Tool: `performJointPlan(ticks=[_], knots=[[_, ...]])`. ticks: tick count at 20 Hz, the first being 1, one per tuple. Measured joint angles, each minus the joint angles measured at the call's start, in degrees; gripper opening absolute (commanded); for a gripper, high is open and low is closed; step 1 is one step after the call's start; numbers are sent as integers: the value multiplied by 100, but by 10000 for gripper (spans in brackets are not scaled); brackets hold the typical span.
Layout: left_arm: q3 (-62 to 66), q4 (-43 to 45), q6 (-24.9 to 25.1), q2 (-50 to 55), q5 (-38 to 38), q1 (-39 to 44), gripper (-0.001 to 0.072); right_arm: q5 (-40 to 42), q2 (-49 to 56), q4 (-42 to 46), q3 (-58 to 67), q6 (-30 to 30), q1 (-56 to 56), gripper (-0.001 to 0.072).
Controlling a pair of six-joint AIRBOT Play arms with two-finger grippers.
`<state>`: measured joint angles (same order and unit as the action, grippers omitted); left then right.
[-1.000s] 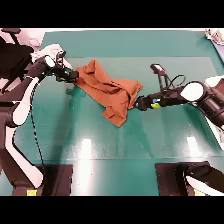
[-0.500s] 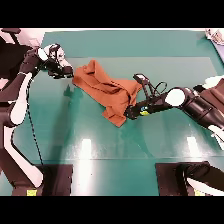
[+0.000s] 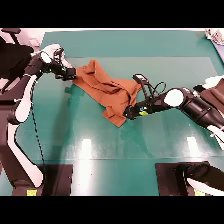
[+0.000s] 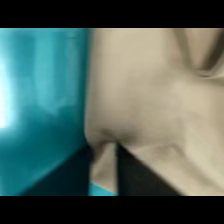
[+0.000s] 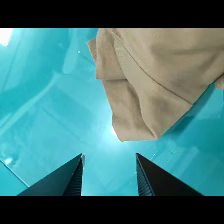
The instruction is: Fold the shirts.
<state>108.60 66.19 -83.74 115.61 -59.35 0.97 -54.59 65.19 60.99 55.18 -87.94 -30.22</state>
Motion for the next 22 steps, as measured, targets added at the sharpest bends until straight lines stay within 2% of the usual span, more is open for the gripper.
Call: performJointPlan(ticks=[6, 10, 11, 12, 20, 21, 22], knots=[[31, -450, 140, -81, -420, -2, 21, -136, 0, -2, -2, -55, 0, 380], [50, -612, -57, -498, -962, -2, 22, -251, -44, -9, -2, -184, -4, 393], [50, -610, -140, -612, -1108, -2, 21, -219, -46, -7, -4, -249, -4, 547], [50, -599, -214, -715, -1239, -2, 22, -140, -26, -7, -4, -306, -4, 648], [50, -481, -688, -1025, -1897, -2, 22, 356, 933, -87, -11, -448, 105, 648], [50, -481, -708, -1032, -1950, -2, 22, 433, 1051, -101, -24, -444, 107, 644], [50, -479, -730, -1036, -2000, -2, 22, 525, 1134, -109, -68, -428, 114, 609]])
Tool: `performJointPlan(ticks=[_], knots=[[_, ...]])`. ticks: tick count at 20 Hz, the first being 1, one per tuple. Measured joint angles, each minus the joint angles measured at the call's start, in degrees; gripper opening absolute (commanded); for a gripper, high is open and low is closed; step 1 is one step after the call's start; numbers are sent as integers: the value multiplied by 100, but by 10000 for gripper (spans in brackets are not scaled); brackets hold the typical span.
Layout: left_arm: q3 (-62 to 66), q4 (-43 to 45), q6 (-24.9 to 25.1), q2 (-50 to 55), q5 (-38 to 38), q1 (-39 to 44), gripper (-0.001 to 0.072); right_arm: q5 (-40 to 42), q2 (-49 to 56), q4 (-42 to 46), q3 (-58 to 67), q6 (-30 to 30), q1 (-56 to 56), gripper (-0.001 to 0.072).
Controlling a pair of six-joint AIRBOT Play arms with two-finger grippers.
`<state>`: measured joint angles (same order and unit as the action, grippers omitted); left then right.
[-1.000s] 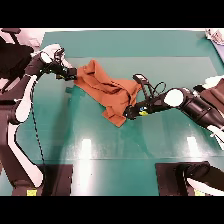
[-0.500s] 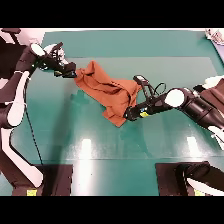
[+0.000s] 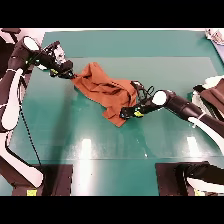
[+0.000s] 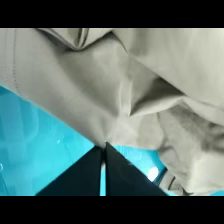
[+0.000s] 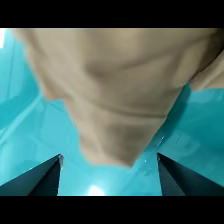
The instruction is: Fold the shirts.
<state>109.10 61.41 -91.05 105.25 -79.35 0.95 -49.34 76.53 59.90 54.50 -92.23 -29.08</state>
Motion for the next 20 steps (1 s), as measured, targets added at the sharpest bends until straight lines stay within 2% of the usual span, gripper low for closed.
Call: performJointPlan(ticks=[2, 4, 6, 9, 11, 16, 20], knots=[[0, 2, -20, -9, -44, 0, 22, 308, 109, -107, -186, 44, 76, 438], [0, 4, -31, -11, -59, 0, 22, 638, 168, -566, -433, 269, 184, 269], [0, 7, -39, -11, -59, 0, 22, 911, 197, -1318, -599, 763, 251, 20], [0, 7, -61, -13, -79, 0, 21, 1185, 212, -2218, -516, 1460, 240, 15], [0, 15, -155, -50, -133, 0, 21, 975, 109, -2146, -227, 1611, 273, 14], [0, 96, -498, -710, -254, -15, 21, -693, -988, -199, 723, 1115, 1182, 14], [0, 190, -1095, -1624, -258, 2, 21, -1843, -1954, 511, 1742, 1523, 2275, 15]])
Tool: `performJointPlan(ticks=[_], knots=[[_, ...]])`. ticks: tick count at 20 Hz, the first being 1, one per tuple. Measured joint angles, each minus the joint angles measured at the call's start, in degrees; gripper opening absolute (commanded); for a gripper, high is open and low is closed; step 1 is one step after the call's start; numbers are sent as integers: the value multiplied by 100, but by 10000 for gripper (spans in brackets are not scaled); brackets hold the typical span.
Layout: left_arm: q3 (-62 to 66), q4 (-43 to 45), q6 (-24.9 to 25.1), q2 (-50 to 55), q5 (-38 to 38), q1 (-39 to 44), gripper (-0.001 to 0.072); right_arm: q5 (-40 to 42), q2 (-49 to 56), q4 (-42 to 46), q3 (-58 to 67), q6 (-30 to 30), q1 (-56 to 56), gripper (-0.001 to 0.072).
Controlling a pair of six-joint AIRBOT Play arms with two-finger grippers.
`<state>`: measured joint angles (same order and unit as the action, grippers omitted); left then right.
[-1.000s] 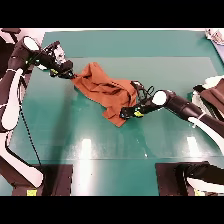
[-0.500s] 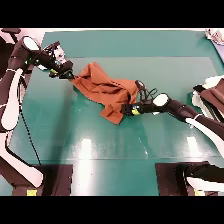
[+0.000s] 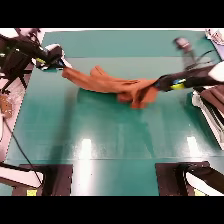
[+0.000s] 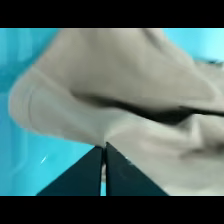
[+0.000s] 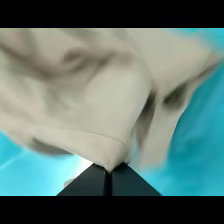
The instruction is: Fold the shirts.
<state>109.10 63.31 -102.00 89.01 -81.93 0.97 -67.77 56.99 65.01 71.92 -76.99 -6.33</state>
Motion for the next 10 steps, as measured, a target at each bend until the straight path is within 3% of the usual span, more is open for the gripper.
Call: performJointPlan(ticks=[5, 10], knots=[[4, -507, -581, -1681, 262, 4, 21, -673, -549, 234, 2098, 634, 846, 14], [116, -1095, -1408, -3532, 688, 0, 20, -1165, -638, 229, 4802, 863, 586, 14]])
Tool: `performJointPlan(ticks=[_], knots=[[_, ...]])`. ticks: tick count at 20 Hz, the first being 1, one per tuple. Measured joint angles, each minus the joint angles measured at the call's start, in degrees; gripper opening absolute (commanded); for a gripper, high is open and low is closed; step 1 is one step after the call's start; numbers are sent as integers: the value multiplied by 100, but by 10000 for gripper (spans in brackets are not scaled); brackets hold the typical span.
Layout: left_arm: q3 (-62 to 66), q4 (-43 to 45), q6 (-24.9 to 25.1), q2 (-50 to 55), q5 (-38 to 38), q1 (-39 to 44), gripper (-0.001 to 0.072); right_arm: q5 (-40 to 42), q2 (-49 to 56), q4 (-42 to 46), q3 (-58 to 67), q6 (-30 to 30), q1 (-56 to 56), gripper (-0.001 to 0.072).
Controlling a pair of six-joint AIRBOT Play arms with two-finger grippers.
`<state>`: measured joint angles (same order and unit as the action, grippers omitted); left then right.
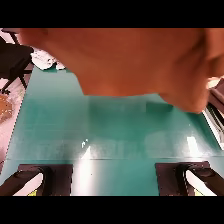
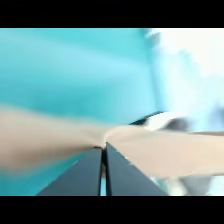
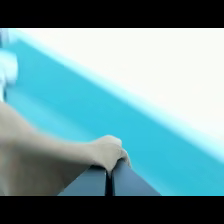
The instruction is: Fold the shirts.
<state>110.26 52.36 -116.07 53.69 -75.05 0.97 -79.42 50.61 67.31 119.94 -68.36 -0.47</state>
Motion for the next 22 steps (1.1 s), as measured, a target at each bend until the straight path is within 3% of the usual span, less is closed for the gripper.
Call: performJointPlan(ticks=[3, 6, 12, 19, 20, 22], knots=[[131, 66, -337, -573, 343, 0, 20, -129, 22, 151, 424, -275, -363, 16], [-13, 693, -452, -448, 35, 0, 20, -245, 304, 400, -422, -879, -573, 15], [-927, 1368, 129, 1283, -481, 0, 21, -264, 2232, 531, -1602, -1738, -588, 17], [-1484, 1961, 706, 3193, 31, 2, 21, -26, 4704, -7, -992, -1714, -577, 19], [-1506, 2076, 728, 3324, 179, 0, 21, 22, 4946, -48, -826, -1676, -577, 60], [-1528, 2245, 758, 3530, 527, 0, 23, 142, 5366, -68, -520, -1628, -573, 557]])
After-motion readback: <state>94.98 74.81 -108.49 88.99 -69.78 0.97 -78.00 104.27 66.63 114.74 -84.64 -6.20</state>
